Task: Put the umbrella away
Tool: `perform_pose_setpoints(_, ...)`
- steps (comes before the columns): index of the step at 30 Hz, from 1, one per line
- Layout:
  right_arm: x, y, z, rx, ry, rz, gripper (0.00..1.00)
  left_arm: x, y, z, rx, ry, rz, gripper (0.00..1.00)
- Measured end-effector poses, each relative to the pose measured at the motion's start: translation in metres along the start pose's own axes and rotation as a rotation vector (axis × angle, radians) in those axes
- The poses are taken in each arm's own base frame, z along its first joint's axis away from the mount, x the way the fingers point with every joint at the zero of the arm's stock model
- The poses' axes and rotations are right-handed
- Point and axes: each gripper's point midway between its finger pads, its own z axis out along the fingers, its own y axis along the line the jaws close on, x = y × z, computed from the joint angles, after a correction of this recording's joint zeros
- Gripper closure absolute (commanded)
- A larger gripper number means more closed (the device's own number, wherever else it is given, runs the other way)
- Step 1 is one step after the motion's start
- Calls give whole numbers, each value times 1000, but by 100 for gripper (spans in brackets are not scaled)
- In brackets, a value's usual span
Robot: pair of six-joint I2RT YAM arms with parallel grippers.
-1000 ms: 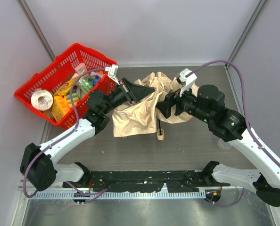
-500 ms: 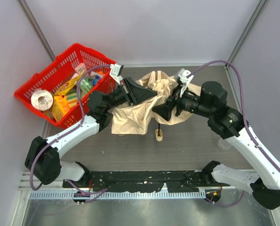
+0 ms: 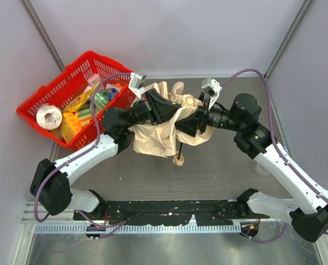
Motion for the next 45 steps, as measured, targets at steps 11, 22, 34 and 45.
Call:
perform_pose_setpoints(11, -5, 35, -6, -197, -98, 59, 99, 6, -19, 5, 66, 37, 35, 67)
perform_pose_setpoints(22, 20, -12, -37, 242, -41, 110, 99, -15, -4, -13, -281, 93, 103, 8)
perform_pose_setpoints(34, 24, -65, -96, 700, 74, 70, 99, -70, -23, -62, -614, 23, 402, 19)
perform_pose_setpoints(45, 21, -34, -113, 600, 106, -34, 99, 15, 43, -108, -743, 372, 279, 0)
